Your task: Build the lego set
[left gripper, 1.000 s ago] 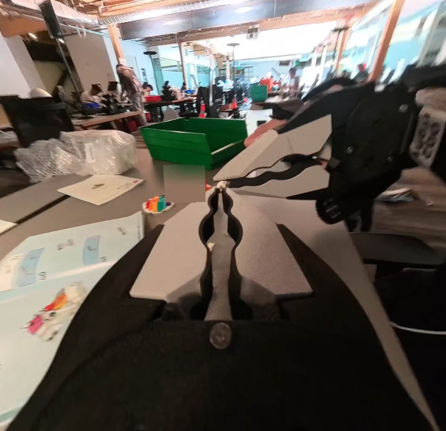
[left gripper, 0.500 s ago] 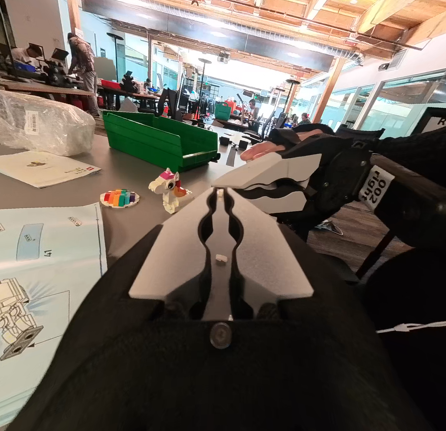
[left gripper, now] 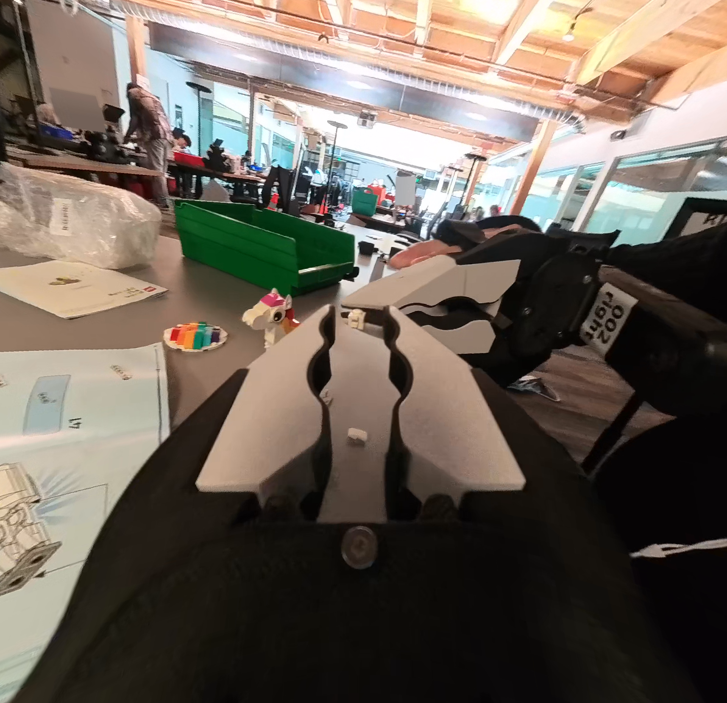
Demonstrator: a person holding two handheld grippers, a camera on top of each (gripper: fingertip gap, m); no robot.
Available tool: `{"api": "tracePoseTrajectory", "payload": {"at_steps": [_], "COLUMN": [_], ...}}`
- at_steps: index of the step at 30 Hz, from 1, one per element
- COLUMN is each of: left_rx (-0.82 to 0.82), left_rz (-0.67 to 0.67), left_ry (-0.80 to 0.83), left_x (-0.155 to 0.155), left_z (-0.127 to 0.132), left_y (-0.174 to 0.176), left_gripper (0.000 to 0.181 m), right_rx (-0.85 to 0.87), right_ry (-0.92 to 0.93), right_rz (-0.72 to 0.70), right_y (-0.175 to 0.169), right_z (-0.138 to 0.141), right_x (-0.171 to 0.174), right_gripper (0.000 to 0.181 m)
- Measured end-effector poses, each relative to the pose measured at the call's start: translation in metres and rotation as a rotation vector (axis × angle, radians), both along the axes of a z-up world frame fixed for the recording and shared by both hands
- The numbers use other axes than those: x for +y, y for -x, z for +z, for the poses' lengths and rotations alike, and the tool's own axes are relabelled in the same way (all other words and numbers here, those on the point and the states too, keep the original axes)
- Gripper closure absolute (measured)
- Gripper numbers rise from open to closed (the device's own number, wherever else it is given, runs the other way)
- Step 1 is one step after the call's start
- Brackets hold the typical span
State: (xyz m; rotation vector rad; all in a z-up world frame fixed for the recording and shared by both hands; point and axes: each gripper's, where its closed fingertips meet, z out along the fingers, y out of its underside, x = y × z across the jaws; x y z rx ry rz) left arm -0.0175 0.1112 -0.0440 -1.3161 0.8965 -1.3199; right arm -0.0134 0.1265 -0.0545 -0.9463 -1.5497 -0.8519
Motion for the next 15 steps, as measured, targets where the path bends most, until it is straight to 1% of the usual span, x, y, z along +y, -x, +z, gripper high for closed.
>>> {"api": "tracePoseTrajectory", "payload": {"at_steps": [3,6,7,15], "left_rx": [0.016,0.049,0.053,0.099], "left_rz": [-0.013,0.002,0.009,0.136], "left_ry": [0.004,-0.038,-0.053,-0.228], "left_x": [-0.0011,-0.0024,-0.0025,-0.0010], "left_z": [-0.0030,-0.0070,-0.0071,-0.0062], "left_y": [-0.0024,-0.0048,-0.0050,-0.0053], "left_gripper": [0.157,0.171,0.173,0.174], "right_rx": [-0.004,-0.007,-0.007,0.001], "right_ry": [-0.011,-0.025,-0.027,-0.026], "right_rz": [0.010,0.016,0.017,0.001], "right_y": [0.0020,0.0039,0.0043,0.0040], "right_z": [0.0004,0.0018,0.0021,0.0034], "right_x": [-0.0021,-0.0034,-0.0034,-0.0018], "right_gripper": [0.179,0.179,0.179,0.179]}}
